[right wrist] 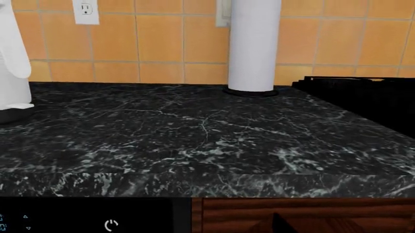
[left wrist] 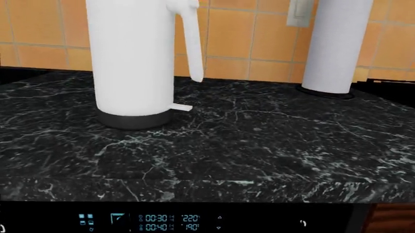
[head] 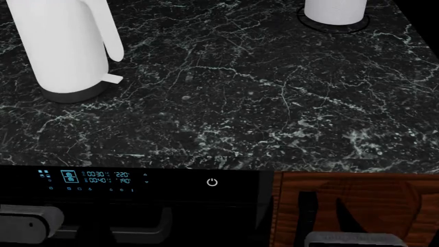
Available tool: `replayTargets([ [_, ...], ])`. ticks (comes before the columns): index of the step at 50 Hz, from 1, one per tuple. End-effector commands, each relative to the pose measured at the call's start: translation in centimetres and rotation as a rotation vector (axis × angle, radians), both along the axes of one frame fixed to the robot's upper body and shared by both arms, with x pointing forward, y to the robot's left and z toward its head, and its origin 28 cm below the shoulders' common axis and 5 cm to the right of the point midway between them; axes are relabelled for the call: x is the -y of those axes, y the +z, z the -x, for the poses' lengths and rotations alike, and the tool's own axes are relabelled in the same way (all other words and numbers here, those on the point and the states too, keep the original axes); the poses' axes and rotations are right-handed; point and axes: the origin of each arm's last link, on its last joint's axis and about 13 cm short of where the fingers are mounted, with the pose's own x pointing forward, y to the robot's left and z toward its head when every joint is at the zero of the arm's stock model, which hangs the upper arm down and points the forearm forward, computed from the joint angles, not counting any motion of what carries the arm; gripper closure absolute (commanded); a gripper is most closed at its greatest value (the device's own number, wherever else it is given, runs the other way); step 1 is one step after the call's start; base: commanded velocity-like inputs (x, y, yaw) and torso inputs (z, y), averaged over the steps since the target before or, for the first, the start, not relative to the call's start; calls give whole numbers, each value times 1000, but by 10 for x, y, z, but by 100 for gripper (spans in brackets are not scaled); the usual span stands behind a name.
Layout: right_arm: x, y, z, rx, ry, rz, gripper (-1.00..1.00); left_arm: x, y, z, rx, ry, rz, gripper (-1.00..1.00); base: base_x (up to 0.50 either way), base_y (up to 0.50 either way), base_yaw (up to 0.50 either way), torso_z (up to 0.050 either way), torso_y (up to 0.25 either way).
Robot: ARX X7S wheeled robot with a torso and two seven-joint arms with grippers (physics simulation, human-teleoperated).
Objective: Press the button to open the lid of the electric kettle.
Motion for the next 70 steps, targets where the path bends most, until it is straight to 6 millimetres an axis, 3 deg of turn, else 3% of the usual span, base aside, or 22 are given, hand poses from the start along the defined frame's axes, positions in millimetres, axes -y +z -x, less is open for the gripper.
replayTargets([
  [1,3,65,10,23,11,12,-100,7,69,26,59,-66,-19,-100,0,0,0,0,0],
  [10,-1,79,11,-68,14,3,-100,7,94,21,15,-79,-9,-100,0,0,0,0,0],
  [18,-5,87,12,-119,25,-3,-100,12,74,22,-122,-141,32,-100,0,0,0,0,0],
  [21,-9,81,14,-143,127,44,-100,12,76,23,-123,-126,22,-100,0,0,0,0,0],
  [26,-4,91,19,-71,58,0,-100,9,84,25,-101,-93,3,-100,0,0,0,0,0],
  [31,-4,80,17,-103,55,0,-100,7,87,25,-83,-73,-9,-100,0,0,0,0,0],
  [42,-2,77,15,-69,54,14,-100,5,91,28,-63,-53,-6,-100,259,0,0,0,0],
  [59,-1,83,19,-51,42,17,-100,5,99,31,-13,-54,-3,-100,489,0,0,0,0],
  [70,-2,84,20,-55,38,17,-100,4,101,30,-2,-45,-8,-100,53,0,0,0,0],
])
